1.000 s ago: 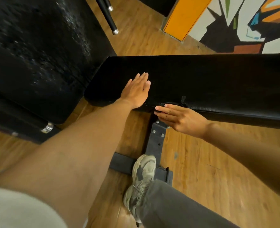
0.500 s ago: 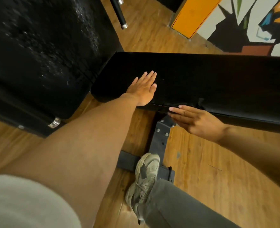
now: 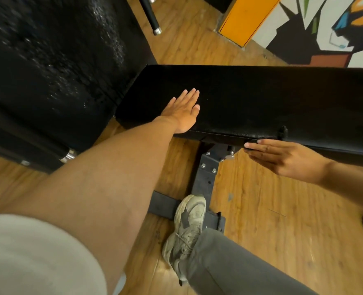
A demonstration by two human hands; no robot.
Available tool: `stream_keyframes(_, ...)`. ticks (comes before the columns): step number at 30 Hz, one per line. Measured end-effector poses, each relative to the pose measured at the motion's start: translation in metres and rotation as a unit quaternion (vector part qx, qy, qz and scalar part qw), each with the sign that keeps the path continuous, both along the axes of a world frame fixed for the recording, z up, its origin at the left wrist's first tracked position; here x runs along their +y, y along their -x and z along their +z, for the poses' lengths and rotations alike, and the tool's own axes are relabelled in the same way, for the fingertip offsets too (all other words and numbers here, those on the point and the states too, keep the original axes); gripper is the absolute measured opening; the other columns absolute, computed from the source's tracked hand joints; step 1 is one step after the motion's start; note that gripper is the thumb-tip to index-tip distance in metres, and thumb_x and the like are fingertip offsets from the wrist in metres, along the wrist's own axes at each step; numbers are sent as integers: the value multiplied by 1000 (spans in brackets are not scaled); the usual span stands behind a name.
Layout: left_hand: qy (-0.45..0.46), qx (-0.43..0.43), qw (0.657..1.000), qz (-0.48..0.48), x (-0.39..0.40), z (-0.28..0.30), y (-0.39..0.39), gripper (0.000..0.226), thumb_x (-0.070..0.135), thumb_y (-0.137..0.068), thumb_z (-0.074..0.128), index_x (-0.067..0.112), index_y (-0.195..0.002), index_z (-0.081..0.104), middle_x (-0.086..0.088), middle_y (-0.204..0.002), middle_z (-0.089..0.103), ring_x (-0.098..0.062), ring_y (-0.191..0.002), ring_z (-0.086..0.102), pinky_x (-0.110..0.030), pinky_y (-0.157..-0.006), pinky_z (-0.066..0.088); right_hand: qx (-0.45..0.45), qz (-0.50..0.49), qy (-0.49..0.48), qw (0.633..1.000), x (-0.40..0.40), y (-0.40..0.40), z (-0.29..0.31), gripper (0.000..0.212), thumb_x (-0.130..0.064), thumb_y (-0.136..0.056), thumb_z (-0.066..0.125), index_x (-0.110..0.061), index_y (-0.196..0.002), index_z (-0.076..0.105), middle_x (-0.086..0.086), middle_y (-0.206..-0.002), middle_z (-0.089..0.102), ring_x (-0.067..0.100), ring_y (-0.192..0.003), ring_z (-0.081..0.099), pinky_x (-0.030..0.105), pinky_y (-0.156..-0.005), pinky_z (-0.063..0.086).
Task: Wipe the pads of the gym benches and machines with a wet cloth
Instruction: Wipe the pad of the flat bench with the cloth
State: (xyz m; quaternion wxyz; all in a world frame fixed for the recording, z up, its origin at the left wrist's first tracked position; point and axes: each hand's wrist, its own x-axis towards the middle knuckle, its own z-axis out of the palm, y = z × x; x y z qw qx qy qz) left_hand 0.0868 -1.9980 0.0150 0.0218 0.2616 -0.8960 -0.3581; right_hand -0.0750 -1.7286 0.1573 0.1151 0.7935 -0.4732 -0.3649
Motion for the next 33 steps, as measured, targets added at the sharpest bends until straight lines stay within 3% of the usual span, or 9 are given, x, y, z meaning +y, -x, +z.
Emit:
stream_keyframes(3,2,6,1000,3,-1,-1,1,55,34,-113,11,25,-164,-6,7,-172,-12,-10,-157,-12,-40,-129,-2,-17,47,19,999,-42,-30,-32,66,17,-62,66,3,-126,67,20,-146,53,32,-144,35,50,-120,26)
stream_keyframes(8,4,8,1000,-1,-2,-2,2,55,34,-113,12,24,-164,-4,6,-172,-10,-10,-157,-11,-40,-129,-2,-32,56,33,997,-79,-62,-67,50,0,-78,62,-6,-127,68,14,-146,56,29,-147,32,47,-120,21)
stream_keyframes(13,-9,7,1000,-9,-6,-3,1,55,35,-113,12,25,-164,-5,7,-172,-12,-10,-157,-12,-39,-129,-3,8,59,29,998,-15,-15,-26,60,19,-73,41,8,-127,63,22,-148,50,34,-150,22,40,-125,9)
stream_keyframes(18,-2,10,1000,-11,-7,-3,-1,55,35,-113,12,24,-164,-6,6,-172,-12,-11,-157,-12,-40,-129,-2,60,10,25,998,26,10,-1,90,26,-51,67,9,-138,51,23,-155,39,24,-155,8,40,-124,5)
stream_keyframes(21,-1,12,1000,-8,-6,-3,-1,55,35,-113,13,24,-164,-5,6,-172,-11,-11,-157,-12,-39,-129,-2,56,117,-2,992,-14,-15,-21,90,18,-66,41,2,-153,26,22,-165,8,28,-154,-20,39,-124,-15)
stream_keyframes(23,-3,15,1000,-9,-6,-4,0,55,35,-113,14,25,-164,-5,7,-172,-11,-11,-157,-12,-38,-129,-3,47,58,-88,993,-44,-38,-40,85,16,-72,22,-2,-154,8,21,-162,-12,34,-147,-28,46,-119,-18)
stream_keyframes(26,3,19,1000,-10,-7,-7,1,56,36,-113,14,24,-164,-4,6,-172,-11,-11,-157,-12,-38,-129,-3,28,56,10,998,-81,-59,-73,66,10,-74,54,1,-139,52,22,-157,36,36,-151,20,52,-120,15)
stream_keyframes(28,4,19,1000,-15,-10,-7,1,56,36,-113,13,24,-164,-4,6,-172,-11,-11,-157,-12,-38,-128,-3,15,46,35,998,-84,-60,-79,63,7,-71,69,1,-133,60,21,-154,43,35,-149,25,51,-124,18)
stream_keyframes(33,-4,11,1000,-24,-10,-4,1,56,36,-113,13,24,-164,-6,6,-172,-12,-11,-157,-13,-38,-128,-4,-17,60,45,997,-40,-31,-46,59,16,-77,39,7,-132,59,23,-151,46,35,-153,23,43,-122,7)
